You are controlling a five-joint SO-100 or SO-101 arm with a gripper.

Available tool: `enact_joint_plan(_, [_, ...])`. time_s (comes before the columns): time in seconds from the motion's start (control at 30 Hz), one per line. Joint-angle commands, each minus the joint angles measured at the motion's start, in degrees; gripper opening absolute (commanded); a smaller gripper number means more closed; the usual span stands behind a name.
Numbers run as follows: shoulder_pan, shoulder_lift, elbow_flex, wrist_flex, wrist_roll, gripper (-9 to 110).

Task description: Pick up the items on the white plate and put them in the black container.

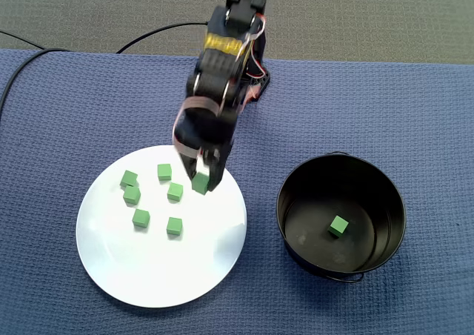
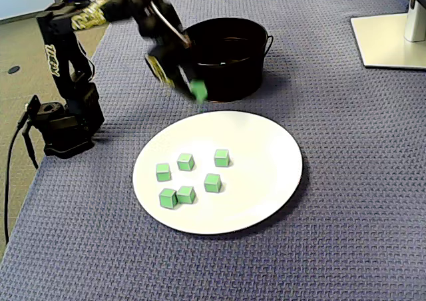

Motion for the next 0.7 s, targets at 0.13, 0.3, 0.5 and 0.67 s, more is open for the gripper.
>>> enact_joint_plan(0.13, [-17.5, 17.4, -19.4, 4.6, 32.0, 0])
enact_joint_plan(0.3, [-31.3, 10.0, -25.7, 2.1, 51.8, 0])
enact_joint_plan(0.5, [-37.6, -9.4, -26.4, -1.9, 57.9, 0])
enact_joint_plan(0.67, [-39.6, -21.5, -23.1, -4.0, 55.6, 0])
